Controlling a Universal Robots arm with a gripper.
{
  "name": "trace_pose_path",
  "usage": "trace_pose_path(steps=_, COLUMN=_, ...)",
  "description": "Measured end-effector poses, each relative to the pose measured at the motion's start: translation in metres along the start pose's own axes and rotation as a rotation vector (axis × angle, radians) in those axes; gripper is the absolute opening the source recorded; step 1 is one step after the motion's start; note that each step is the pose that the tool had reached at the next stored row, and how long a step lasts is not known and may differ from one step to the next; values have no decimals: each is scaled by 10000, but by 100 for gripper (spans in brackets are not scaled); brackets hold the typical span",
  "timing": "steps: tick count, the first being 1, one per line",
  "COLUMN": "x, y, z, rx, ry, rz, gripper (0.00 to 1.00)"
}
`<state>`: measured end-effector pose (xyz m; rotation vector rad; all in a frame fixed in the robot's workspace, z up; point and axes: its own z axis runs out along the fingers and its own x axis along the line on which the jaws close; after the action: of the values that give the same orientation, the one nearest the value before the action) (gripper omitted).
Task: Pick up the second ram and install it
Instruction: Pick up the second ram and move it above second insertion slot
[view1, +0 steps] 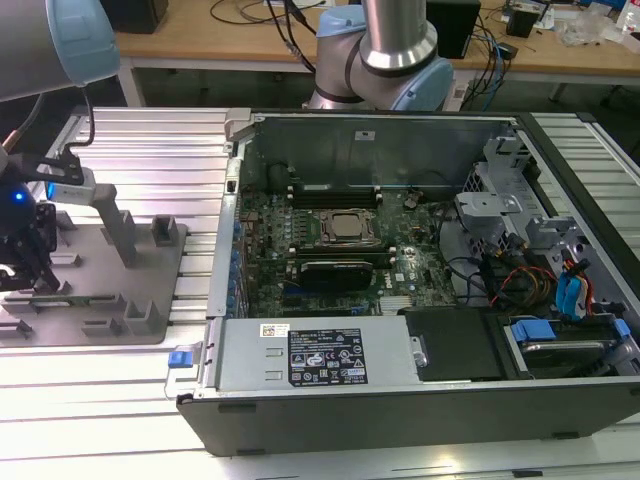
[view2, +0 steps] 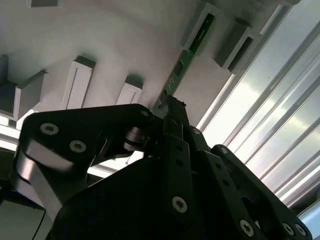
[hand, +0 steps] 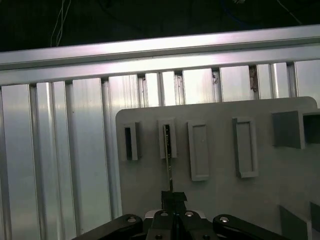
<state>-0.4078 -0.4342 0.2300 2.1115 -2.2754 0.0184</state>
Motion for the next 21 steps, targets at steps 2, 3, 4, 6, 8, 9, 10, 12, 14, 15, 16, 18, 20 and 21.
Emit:
trace_pose_path(steps=2, x=0, y=1, z=1, rx=-2, ry=1, rz=1, gripper=8)
trace_pose_path(steps=3, x=0, y=1, z=1, rx=-2, ry=2, rz=1, gripper=9)
trace_pose_path(steps=4, x=0, y=1, z=2, rx=-2, ry=2, rz=0, gripper=21)
trace_pose_path(steps=6, x=0, y=1, z=3, rx=-2, ry=1, rz=1, gripper=28)
trace_pose_path(steps=8, x=1, y=3, z=19, rx=-1, ry=-75, rz=-1, gripper=28)
trace_pose_path(steps=9, x=2, y=6, z=32, rx=-4, ry=-120, rz=-13, gripper=28)
trace_pose_path(steps=10, x=3, y=9, z=44, rx=-2, ry=-148, rz=-21, gripper=28)
trace_pose_path(steps=12, x=9, y=18, z=68, rx=-3, ry=-163, rz=-29, gripper=28)
trace_pose_path(steps=14, x=18, y=26, z=98, rx=-2, ry=-167, rz=-34, gripper=28)
trace_pose_path(steps=15, x=23, y=33, z=120, rx=-5, ry=-167, rz=-38, gripper=28)
trace_pose_path(steps=16, x=28, y=40, z=141, rx=-3, ry=-171, rz=-42, gripper=28)
trace_pose_path(steps=18, x=27, y=45, z=182, rx=-4, ry=-171, rz=-53, gripper=28)
trace_pose_path(steps=20, x=26, y=47, z=211, rx=-3, ry=-171, rz=-61, gripper=28)
trace_pose_path(steps=21, x=26, y=47, z=228, rx=-4, ry=-173, rz=-75, gripper=28)
